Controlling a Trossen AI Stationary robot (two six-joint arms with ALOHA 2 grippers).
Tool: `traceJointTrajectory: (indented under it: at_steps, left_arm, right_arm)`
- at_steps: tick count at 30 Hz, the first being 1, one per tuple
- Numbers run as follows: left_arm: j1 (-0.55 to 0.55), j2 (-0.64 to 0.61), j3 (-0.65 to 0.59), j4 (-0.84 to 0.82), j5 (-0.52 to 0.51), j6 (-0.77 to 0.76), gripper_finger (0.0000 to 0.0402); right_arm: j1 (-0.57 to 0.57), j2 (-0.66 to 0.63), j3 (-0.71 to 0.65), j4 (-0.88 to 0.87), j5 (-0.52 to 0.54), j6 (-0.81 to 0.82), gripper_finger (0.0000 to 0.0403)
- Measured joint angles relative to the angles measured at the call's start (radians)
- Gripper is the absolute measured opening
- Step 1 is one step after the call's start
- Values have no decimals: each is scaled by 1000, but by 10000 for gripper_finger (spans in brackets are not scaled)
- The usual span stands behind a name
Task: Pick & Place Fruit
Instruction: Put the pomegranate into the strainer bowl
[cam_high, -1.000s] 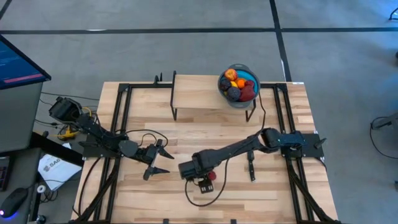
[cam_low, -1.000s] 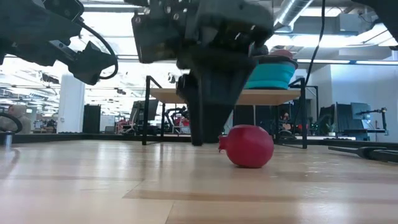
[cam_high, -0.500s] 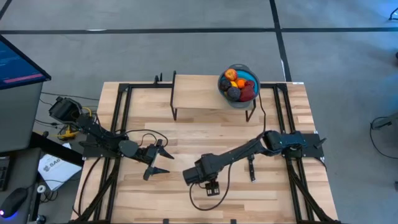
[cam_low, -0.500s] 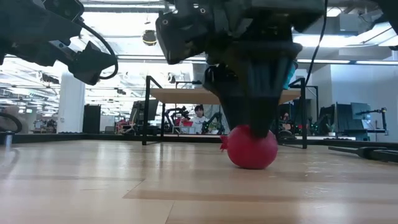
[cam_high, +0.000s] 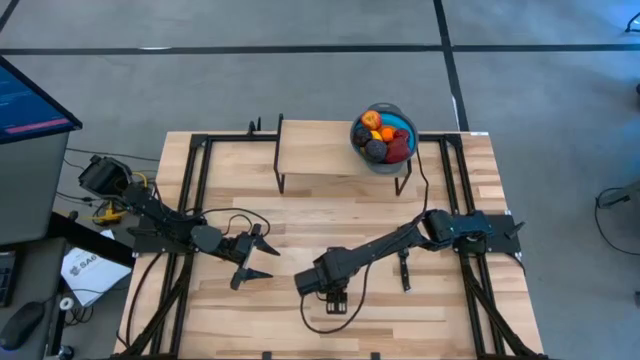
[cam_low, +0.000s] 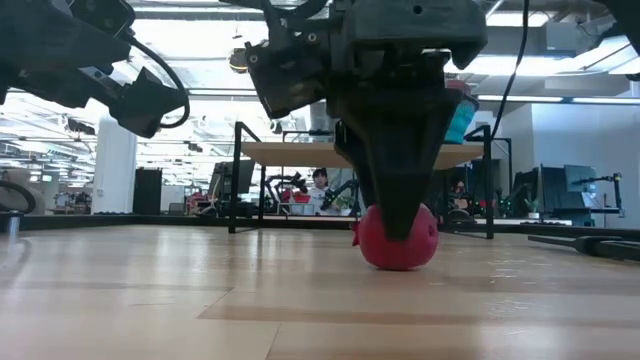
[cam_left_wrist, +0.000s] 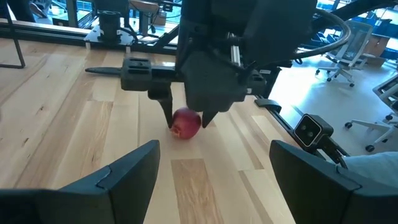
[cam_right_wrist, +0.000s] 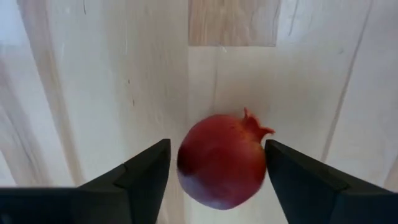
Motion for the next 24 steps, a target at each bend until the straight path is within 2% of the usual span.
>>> traceJointTrajectory:
  at_steps: [7,10,14,24]
  left_arm:
    - [0,0,0,-1,0,-2,296]
    - [0,0,0,-1,0,-2,296]
    - [0,0,0,-1,0,-3,296]
    - [0,0,0,-1,0,-3,296]
  right_arm:
    - [8,-6,-51,24,3,59,188]
    - [32,-23,-57,28,65,61,177]
    - [66,-106,-59,33,215,70,183]
    - [61,-479,-55,-34,651,97,183]
